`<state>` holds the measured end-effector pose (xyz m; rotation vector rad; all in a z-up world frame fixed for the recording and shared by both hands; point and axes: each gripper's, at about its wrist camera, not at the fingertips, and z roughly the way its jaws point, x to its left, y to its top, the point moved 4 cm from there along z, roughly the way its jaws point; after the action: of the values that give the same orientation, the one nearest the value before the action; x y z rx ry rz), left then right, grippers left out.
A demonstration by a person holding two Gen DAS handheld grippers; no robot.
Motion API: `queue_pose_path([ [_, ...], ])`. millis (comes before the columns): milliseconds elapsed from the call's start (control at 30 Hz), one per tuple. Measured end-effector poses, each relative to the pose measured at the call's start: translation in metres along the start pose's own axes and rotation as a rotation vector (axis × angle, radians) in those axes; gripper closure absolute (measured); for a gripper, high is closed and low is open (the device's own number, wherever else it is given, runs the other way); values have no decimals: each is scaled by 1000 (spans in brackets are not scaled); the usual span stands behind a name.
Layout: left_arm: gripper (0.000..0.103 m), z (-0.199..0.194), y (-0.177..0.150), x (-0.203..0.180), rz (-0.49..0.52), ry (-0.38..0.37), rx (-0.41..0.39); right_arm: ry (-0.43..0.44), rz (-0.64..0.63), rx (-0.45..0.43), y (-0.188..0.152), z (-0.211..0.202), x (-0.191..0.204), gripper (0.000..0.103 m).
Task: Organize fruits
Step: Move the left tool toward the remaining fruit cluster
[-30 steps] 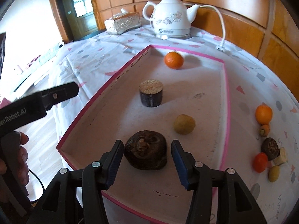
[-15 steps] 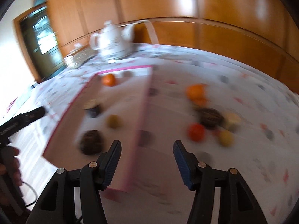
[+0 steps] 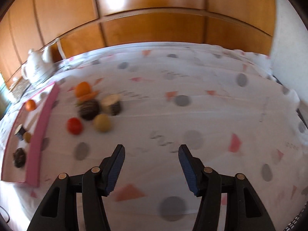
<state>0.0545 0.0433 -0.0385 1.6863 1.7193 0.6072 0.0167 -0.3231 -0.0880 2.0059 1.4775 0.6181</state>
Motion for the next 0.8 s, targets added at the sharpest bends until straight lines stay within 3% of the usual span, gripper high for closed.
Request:
queue_pose_path([
  [200,5,5,8,-32,89,-43,11,-86,72,-15,-2,5,-33,44],
  [467,7,15,18,-74,167,-113,44,-136,146,-20,-4,7,-63,44],
  [633,29,28,23,-99,192,-191,101,-152,158,-24,-4,7,-70,44],
  [800,39,45,26,-127,196,-294,174,-168,166,-24,-4,10,-76,44],
])
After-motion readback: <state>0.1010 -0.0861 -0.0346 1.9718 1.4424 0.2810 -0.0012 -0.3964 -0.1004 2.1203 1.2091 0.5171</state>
